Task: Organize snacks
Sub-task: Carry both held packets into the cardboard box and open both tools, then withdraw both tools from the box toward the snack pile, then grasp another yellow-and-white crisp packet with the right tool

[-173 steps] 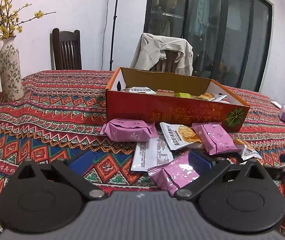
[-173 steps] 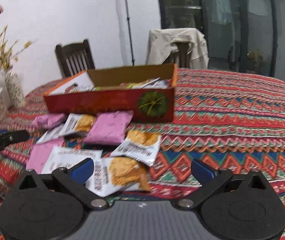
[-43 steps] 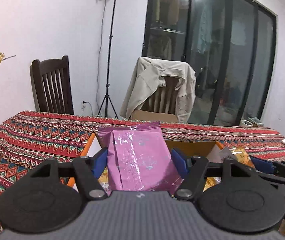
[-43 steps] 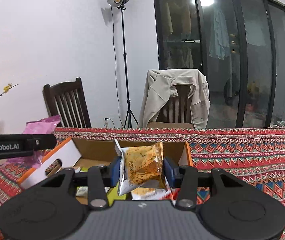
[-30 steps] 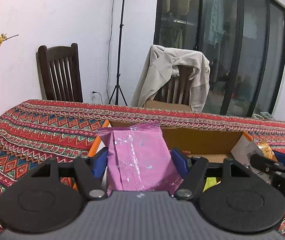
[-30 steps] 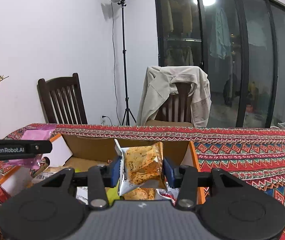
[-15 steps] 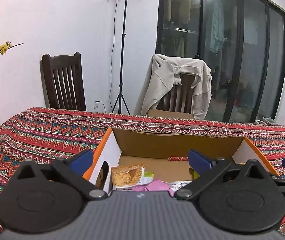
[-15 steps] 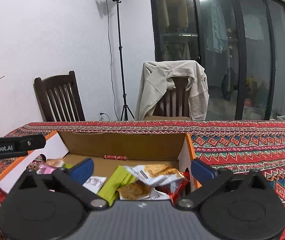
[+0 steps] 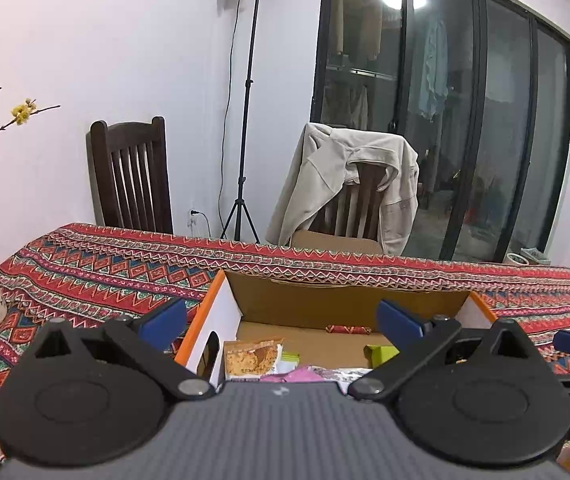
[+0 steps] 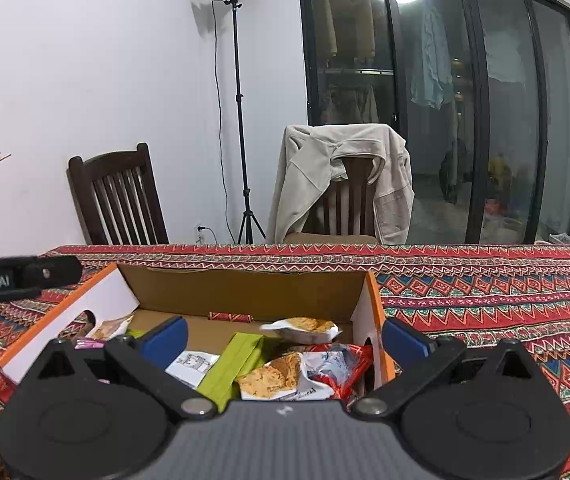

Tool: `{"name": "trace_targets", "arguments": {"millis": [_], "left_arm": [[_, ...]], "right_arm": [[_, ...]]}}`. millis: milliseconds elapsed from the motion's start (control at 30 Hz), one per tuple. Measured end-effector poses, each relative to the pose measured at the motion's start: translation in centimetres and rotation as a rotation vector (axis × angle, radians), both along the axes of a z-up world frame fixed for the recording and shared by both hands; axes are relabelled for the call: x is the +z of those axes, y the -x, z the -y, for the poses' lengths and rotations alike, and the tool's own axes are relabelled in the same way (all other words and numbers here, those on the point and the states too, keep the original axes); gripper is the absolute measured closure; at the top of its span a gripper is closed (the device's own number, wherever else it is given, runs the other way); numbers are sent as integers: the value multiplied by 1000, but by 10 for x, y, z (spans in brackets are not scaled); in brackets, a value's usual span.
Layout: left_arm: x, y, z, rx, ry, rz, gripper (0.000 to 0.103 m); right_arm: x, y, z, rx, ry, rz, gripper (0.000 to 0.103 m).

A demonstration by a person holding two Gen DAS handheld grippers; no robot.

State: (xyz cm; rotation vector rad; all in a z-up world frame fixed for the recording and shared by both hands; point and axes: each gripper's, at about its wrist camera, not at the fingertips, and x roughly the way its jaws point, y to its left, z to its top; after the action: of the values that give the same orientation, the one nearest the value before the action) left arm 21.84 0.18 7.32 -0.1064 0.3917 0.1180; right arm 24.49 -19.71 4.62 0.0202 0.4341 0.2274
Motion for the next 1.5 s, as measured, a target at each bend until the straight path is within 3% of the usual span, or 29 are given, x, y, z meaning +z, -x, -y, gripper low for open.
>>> {"name": "trace_targets", "arguments": {"millis": [433,900,1133,1500], "left_arm": [[-8,62,-15,6,-25,-55,0],[-45,130,-32,-28,-58,-98,0],[-64,136,-40,-38,-27,-102,0],[-75,135,-53,-32,34,-102,0]], "right_arm": [[5,66,10,10,29,-8,0],[-23,126,18,33,53,-70,0],[-42,133,13,53,85,-135,0],[-70,109,24,-34,150,-229,0]]}}
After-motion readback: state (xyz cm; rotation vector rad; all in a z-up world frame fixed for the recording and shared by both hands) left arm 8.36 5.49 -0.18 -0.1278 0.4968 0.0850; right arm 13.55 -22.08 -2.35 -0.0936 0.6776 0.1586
